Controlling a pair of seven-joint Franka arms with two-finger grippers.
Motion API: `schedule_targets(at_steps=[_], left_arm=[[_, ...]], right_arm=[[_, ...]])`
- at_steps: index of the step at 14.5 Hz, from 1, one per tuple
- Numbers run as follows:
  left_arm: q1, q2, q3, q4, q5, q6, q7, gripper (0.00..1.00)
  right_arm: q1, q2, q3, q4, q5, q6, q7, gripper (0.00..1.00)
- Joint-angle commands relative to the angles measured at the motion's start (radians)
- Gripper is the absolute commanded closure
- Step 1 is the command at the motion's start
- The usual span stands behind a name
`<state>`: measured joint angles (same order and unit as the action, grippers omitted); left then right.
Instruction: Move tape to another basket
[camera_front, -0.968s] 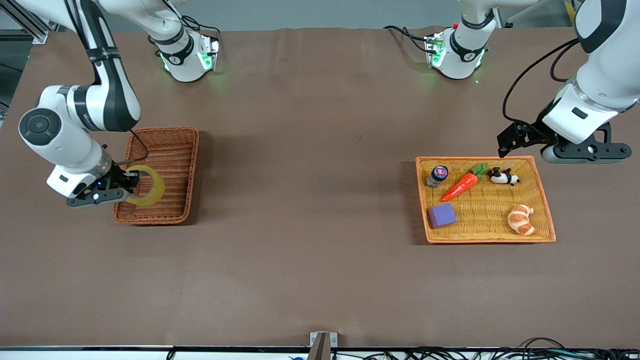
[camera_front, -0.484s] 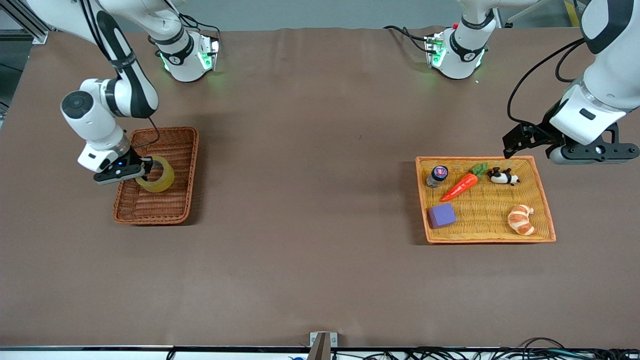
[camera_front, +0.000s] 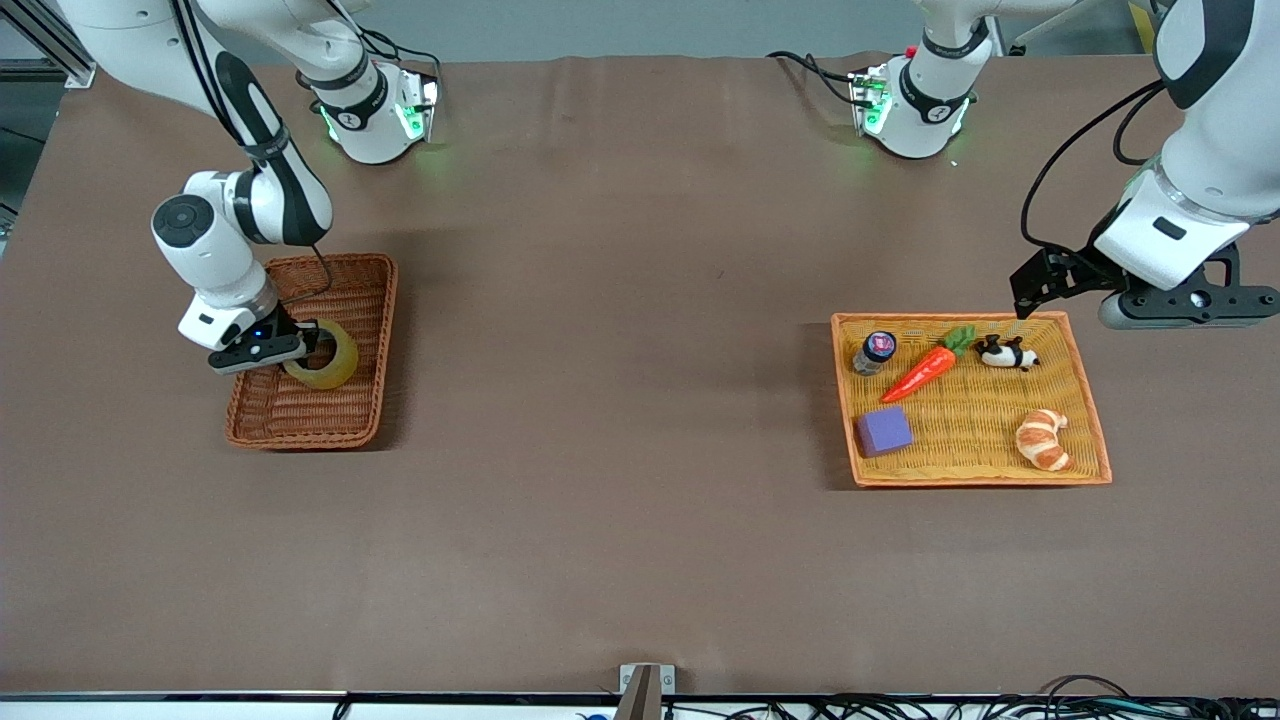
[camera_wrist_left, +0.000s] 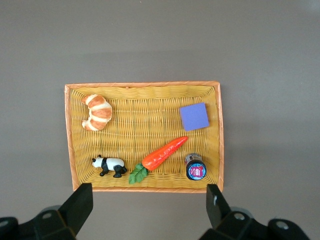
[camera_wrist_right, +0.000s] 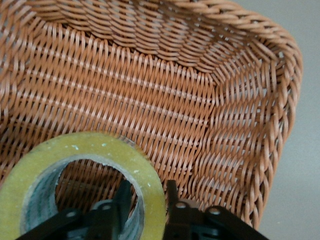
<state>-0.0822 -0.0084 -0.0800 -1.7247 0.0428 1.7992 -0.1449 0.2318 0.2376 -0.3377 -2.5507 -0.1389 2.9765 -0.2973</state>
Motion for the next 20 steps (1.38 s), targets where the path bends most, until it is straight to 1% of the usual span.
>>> schedule_targets(at_steps=[1, 2, 3, 5, 7, 9, 10, 11, 13, 14, 16, 17, 20], left_arm=[[0.005, -0.008, -0.003, 0.010, 0.003, 0.002, 0.018, 0.00], [0.005, -0.008, -0.003, 0.011, 0.002, 0.000, 0.016, 0.00], [0.005, -0.008, -0.003, 0.011, 0.002, 0.000, 0.016, 0.00], [0.005, -0.008, -0.001, 0.011, 0.002, -0.003, 0.005, 0.00], [0.005, -0.007, -0.001, 0.011, 0.000, -0.003, 0.016, 0.00], [0.007, -0.007, -0.001, 0.019, 0.000, -0.004, 0.013, 0.00], [0.005, -0.005, 0.000, 0.022, 0.000, -0.006, 0.007, 0.00], [0.005, -0.005, 0.000, 0.023, 0.000, -0.006, 0.005, 0.00], [0.005, -0.005, 0.002, 0.023, 0.000, -0.006, 0.005, 0.00], [0.007, -0.005, 0.002, 0.023, 0.000, -0.006, 0.005, 0.00], [0.005, -0.007, 0.002, 0.025, 0.000, -0.006, 0.004, 0.00], [0.007, -0.008, 0.003, 0.025, 0.000, -0.006, 0.004, 0.00], [0.024, -0.028, 0.005, 0.025, 0.000, -0.011, 0.004, 0.00]], right_arm=[[0.012, -0.055, 0.008, 0.013, 0.013, -0.010, 0.047, 0.00], [0.023, -0.084, 0.011, 0.029, 0.013, -0.051, 0.076, 0.00], [0.024, -0.110, 0.014, 0.071, 0.013, -0.138, 0.095, 0.00], [-0.012, -0.145, 0.069, 0.218, 0.013, -0.386, 0.104, 0.00], [-0.084, -0.149, 0.158, 0.378, 0.013, -0.621, 0.109, 0.00], [-0.120, -0.144, 0.192, 0.553, 0.013, -0.825, 0.151, 0.00], [-0.132, -0.143, 0.216, 0.620, 0.018, -0.902, 0.162, 0.00], [-0.152, -0.143, 0.238, 0.673, 0.028, -0.939, 0.165, 0.00], [-0.199, -0.144, 0.264, 0.752, 0.030, -0.950, 0.159, 0.00], [-0.221, -0.143, 0.281, 0.809, 0.028, -1.009, 0.159, 0.00], [-0.235, -0.138, 0.284, 0.962, 0.030, -1.195, 0.159, 0.00], [-0.238, -0.139, 0.284, 1.010, 0.031, -1.273, 0.165, 0.00], [-0.240, -0.167, 0.281, 1.063, 0.050, -1.396, 0.181, 0.00]])
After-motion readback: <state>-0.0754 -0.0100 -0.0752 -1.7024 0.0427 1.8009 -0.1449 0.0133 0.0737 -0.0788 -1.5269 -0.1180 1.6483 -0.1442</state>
